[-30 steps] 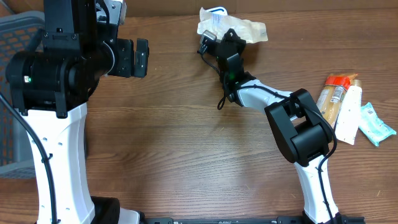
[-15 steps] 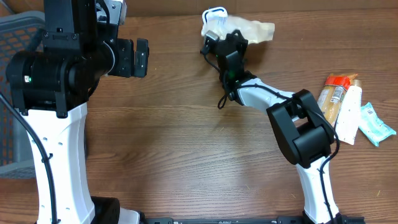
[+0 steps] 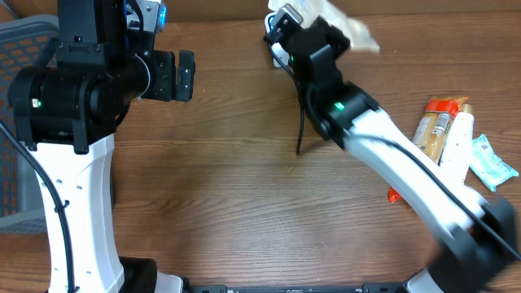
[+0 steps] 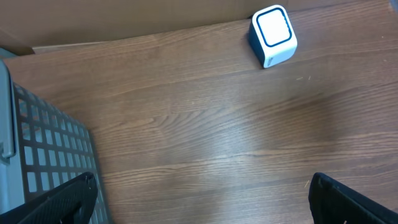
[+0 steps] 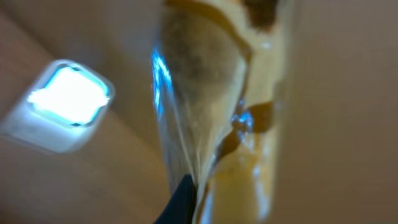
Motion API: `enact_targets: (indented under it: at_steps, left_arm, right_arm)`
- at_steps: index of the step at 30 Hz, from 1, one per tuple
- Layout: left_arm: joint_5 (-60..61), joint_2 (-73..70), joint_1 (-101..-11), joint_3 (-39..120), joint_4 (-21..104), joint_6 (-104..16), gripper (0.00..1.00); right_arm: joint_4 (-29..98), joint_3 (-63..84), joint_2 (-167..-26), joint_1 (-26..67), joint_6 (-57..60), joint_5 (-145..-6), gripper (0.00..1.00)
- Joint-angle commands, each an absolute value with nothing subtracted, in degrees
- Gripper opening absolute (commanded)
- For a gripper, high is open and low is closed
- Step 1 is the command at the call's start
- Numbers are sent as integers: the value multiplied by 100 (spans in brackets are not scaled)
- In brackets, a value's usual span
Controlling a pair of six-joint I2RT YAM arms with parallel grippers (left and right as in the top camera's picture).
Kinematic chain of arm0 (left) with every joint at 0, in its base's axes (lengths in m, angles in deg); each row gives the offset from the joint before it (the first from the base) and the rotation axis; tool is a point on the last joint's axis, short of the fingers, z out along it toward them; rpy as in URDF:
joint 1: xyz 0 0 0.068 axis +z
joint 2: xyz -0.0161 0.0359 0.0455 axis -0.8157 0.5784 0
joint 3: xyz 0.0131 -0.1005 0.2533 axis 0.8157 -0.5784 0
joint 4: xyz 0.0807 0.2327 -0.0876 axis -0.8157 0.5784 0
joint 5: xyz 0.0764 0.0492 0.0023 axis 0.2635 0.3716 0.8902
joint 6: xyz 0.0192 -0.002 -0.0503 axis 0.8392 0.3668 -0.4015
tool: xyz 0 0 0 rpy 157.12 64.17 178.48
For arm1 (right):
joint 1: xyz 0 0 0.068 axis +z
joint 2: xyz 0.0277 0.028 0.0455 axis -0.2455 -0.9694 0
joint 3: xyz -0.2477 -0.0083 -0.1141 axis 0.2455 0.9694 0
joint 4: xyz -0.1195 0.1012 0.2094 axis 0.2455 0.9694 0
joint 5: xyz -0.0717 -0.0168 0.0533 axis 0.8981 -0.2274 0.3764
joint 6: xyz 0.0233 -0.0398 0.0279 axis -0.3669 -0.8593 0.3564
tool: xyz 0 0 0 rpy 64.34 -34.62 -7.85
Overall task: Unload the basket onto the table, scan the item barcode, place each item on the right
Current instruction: 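Carry the bag right and drop it onto the scanned items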
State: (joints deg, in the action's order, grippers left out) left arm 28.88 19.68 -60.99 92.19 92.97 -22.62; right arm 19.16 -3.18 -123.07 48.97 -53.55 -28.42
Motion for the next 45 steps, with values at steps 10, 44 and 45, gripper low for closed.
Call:
enact_targets:
  at_steps: [10, 44, 45]
  left_arm:
    - [2899, 2003, -6105, 9241, 9288, -2299, 99]
    - [2899, 2013, -6105, 9241, 9290, -2299, 99]
    - [2899, 2013, -6105, 9241, 9290, -2299, 99]
  right_arm:
    - [6694, -228, -10783, 2484, -444, -8107, 4]
    - [8148, -1096, -12735, 342, -730, -6404, 100]
    - [8318, -1330, -12709, 414, -733, -6424, 100]
